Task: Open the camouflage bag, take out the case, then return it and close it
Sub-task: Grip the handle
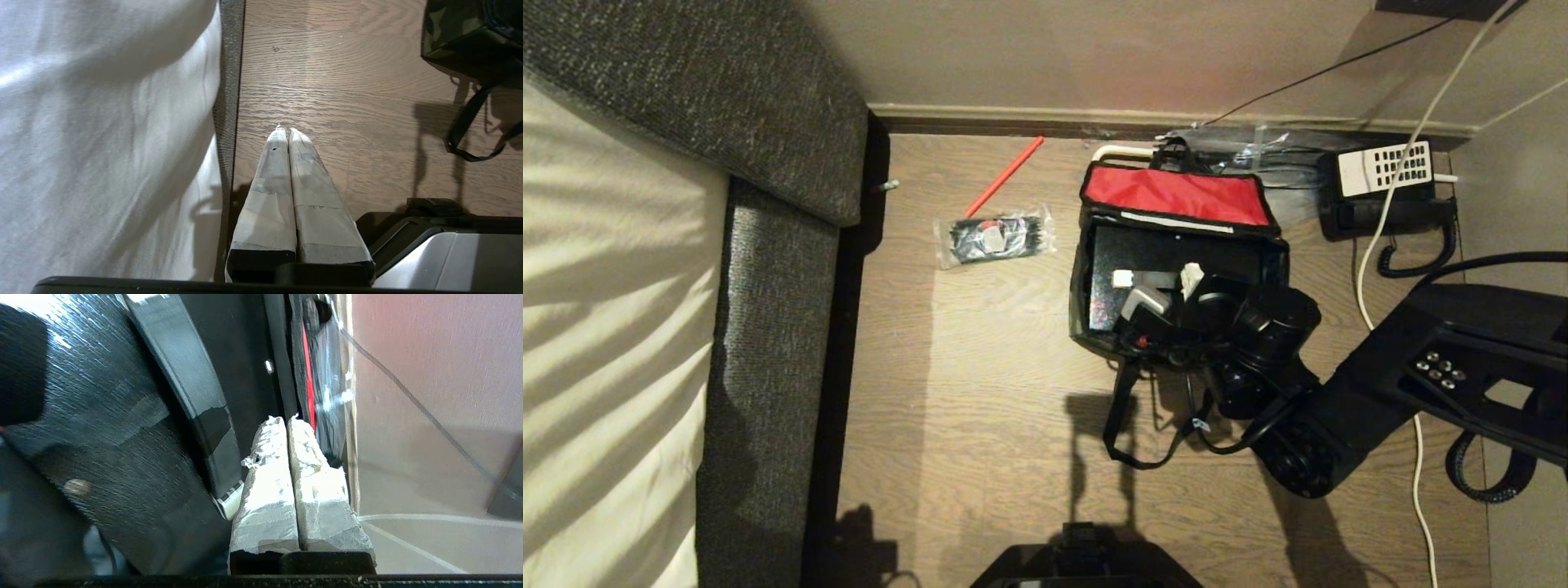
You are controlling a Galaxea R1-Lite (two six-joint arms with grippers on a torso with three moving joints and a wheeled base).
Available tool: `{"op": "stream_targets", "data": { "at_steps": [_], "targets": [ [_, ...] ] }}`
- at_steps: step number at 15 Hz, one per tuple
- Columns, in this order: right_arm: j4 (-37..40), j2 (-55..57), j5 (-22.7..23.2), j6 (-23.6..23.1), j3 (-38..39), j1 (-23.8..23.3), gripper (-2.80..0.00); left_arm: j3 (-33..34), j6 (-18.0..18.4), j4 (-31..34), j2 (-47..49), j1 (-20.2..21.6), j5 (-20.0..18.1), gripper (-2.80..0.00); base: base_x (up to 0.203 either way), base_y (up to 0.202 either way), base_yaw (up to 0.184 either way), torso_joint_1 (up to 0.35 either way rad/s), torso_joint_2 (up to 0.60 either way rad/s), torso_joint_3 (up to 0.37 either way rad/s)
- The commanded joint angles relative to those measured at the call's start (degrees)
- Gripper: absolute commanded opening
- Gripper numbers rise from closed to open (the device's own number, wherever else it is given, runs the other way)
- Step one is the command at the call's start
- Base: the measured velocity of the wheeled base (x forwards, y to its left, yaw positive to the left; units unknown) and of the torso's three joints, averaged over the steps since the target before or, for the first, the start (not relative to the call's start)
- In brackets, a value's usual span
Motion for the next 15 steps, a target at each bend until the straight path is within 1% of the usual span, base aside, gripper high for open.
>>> {"op": "stream_targets", "data": {
  "at_steps": [1,2,3,4,7,9,10,13,15],
  "targets": [
    [-0.32,1.34,-0.06,-0.56,0.96,0.06,-2.80,0.09,0.00,0.05,-0.02,-0.02,-0.02,-2.80,0.000,0.000,0.000,0.000,0.00,0.000],
    [-0.32,1.46,0.02,-0.71,1.71,0.04,-2.80,0.09,0.00,-0.02,0.00,-0.02,-0.02,-2.80,0.000,0.000,0.000,0.000,0.00,0.000],
    [-0.29,1.66,0.53,-1.72,2.73,-0.02,-1.44,0.09,0.00,0.07,0.00,-0.02,-0.02,-2.80,0.000,0.000,0.000,0.000,0.00,0.000],
    [-0.20,1.80,0.53,-3.17,2.89,-0.03,0.00,0.09,0.00,-0.02,0.00,-0.02,-0.02,-2.80,0.000,0.000,0.000,0.000,0.00,0.000],
    [-0.32,1.91,0.44,-4.58,3.15,0.03,0.00,0.09,0.00,0.07,0.00,-0.02,-0.02,-2.80,0.000,0.000,0.000,0.000,0.00,0.000],
    [-0.31,0.92,-0.27,-8.71,3.43,0.06,0.00,0.09,0.00,-0.02,0.00,-0.02,-0.02,-2.80,0.000,0.000,0.000,0.000,0.00,0.000],
    [-0.32,0.93,-1.02,-9.38,3.52,0.13,0.00,0.09,0.00,0.01,0.00,-0.02,-0.02,-2.80,0.000,0.000,0.000,0.000,0.00,0.000],
    [-0.32,0.94,-1.58,-9.18,4.32,1.24,0.00,0.09,0.00,-0.02,0.00,-0.02,-0.02,-2.80,0.000,0.000,0.000,0.000,0.00,0.000],
    [-0.32,0.92,-3.85,-9.06,4.92,2.43,0.00,0.09,0.00,0.07,0.00,-0.02,-0.02,-2.80,0.000,0.000,0.000,0.000,0.00,0.000]
  ]
}}
